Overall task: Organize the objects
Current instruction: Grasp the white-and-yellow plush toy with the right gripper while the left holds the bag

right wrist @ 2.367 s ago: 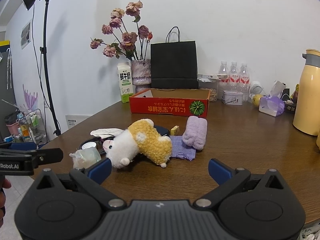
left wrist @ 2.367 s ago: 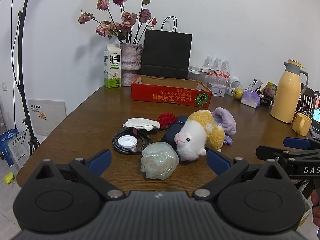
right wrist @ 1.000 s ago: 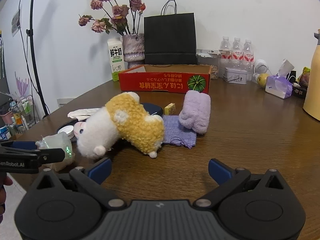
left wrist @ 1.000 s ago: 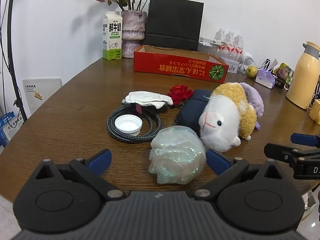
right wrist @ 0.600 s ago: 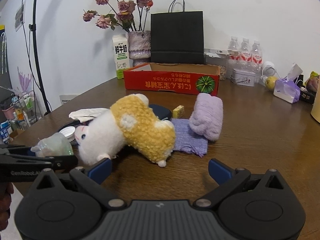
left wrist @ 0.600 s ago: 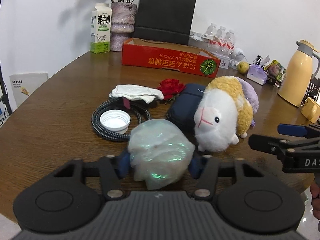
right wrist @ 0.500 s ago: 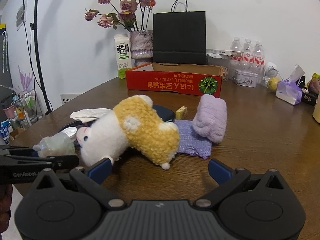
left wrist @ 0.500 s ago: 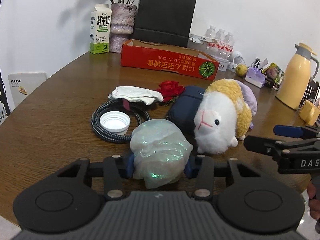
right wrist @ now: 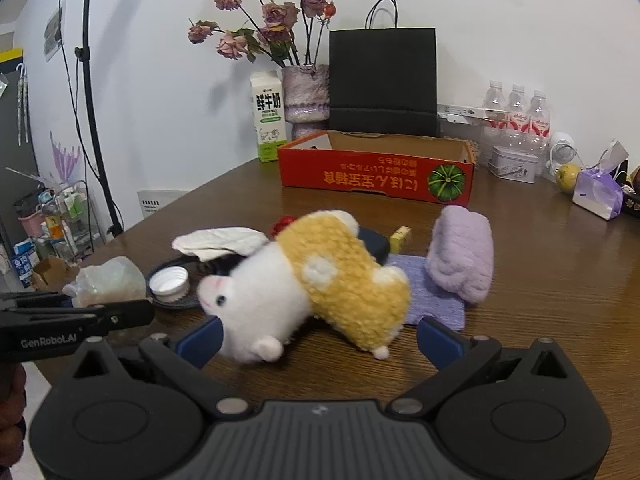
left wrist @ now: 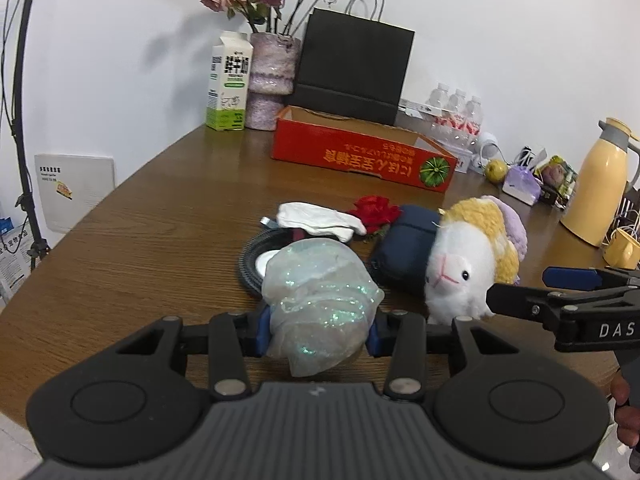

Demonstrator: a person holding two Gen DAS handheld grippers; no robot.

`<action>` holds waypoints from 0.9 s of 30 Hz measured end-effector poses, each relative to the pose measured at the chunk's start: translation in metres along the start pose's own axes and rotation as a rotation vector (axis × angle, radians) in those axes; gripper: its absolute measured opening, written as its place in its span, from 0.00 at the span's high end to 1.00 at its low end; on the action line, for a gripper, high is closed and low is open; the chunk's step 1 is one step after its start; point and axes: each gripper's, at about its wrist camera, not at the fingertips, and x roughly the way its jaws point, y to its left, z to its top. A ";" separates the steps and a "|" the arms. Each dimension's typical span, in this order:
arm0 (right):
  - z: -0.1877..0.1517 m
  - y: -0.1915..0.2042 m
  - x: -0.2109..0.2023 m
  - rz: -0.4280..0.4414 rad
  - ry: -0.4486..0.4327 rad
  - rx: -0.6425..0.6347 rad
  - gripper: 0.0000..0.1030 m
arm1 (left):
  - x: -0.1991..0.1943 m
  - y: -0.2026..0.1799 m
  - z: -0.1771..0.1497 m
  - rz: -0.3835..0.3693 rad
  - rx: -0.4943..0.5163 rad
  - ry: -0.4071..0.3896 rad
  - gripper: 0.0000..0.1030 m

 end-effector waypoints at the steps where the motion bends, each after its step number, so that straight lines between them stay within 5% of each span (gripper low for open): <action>1: 0.001 0.002 0.001 0.005 0.002 0.006 0.00 | -0.001 0.002 0.001 0.002 -0.005 -0.002 0.58; 27: 0.011 -0.009 0.049 0.056 0.130 0.473 0.03 | -0.032 0.032 0.002 0.030 -0.042 -0.053 0.58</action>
